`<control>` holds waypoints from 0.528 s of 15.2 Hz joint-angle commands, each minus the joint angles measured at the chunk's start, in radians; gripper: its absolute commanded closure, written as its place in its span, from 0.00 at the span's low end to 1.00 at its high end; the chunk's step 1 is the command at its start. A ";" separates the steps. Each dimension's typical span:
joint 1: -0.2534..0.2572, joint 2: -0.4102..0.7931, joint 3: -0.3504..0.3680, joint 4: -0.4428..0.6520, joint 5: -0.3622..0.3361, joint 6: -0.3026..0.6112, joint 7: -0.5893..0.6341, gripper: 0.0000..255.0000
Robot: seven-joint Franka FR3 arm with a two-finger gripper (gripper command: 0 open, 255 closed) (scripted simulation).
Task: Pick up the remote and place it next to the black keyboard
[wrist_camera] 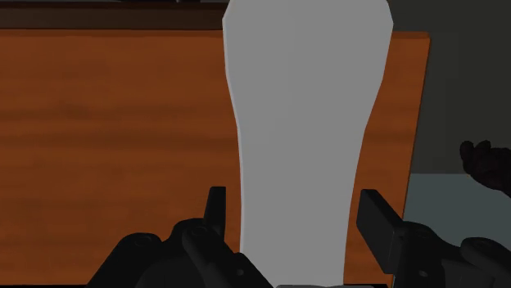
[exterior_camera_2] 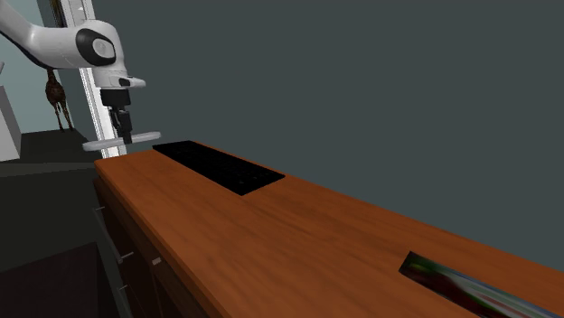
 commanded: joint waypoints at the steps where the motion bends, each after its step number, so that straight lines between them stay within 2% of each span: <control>1: 0.002 0.010 0.000 -0.014 -0.005 0.025 0.005 1.00; 8: 0.006 0.059 -0.005 -0.054 -0.027 0.110 0.021 1.00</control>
